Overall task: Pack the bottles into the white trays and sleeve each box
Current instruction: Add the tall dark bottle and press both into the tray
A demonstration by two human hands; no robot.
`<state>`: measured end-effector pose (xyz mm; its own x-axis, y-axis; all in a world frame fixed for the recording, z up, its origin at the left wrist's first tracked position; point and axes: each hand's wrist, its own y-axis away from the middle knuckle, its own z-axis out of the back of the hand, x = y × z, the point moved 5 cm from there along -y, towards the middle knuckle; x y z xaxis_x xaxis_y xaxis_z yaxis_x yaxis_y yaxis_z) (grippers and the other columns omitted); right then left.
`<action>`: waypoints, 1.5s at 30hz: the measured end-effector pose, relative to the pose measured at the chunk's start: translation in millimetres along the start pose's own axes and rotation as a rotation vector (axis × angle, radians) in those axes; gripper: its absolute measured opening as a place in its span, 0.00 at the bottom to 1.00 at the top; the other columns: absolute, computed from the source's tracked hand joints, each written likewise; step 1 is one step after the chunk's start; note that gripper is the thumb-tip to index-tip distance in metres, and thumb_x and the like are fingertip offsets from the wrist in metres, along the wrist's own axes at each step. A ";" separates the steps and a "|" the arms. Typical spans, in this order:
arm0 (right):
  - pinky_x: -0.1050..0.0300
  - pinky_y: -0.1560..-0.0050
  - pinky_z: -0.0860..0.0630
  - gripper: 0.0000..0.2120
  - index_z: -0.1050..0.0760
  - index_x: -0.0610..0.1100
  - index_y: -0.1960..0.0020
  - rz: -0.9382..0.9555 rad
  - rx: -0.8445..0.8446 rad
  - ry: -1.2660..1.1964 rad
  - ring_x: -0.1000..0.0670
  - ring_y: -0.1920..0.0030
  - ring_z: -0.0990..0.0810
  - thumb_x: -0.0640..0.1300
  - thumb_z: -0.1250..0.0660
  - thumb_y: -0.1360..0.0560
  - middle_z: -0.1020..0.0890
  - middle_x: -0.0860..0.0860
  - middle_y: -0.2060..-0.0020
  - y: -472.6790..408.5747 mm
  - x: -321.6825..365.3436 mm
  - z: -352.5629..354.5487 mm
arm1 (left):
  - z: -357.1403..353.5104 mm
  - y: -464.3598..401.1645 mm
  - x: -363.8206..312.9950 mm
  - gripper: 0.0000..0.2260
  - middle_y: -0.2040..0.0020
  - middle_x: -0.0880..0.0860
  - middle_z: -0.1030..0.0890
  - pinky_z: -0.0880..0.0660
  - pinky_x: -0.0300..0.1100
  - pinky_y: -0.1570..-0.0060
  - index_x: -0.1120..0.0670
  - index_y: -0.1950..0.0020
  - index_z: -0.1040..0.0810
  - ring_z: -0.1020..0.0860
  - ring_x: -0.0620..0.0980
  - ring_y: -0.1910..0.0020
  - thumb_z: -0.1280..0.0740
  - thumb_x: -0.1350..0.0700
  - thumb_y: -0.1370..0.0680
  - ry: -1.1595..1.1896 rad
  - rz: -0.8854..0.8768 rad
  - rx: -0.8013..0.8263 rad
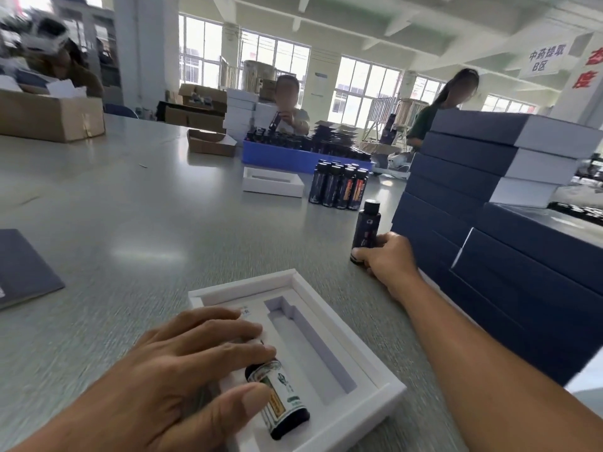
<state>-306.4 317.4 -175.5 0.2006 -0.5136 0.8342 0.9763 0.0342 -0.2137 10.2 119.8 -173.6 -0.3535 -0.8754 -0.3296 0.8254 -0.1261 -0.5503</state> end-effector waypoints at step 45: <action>0.71 0.61 0.35 0.13 0.21 0.56 0.49 0.593 0.046 0.512 0.62 0.60 0.25 0.62 0.37 0.25 0.22 0.61 0.57 242.7 91.7 45.3 | -0.1 6.3 -3.7 0.28 0.34 0.26 0.31 0.40 0.44 0.27 0.29 0.36 0.26 0.43 0.28 0.28 0.54 0.23 0.27 0.078 0.170 0.154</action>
<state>-47.4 317.4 -127.8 0.6382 -0.7293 0.2466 0.7222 0.4562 -0.5200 16.7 122.3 -176.0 -0.2312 -0.8524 -0.4689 0.9313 -0.0545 -0.3601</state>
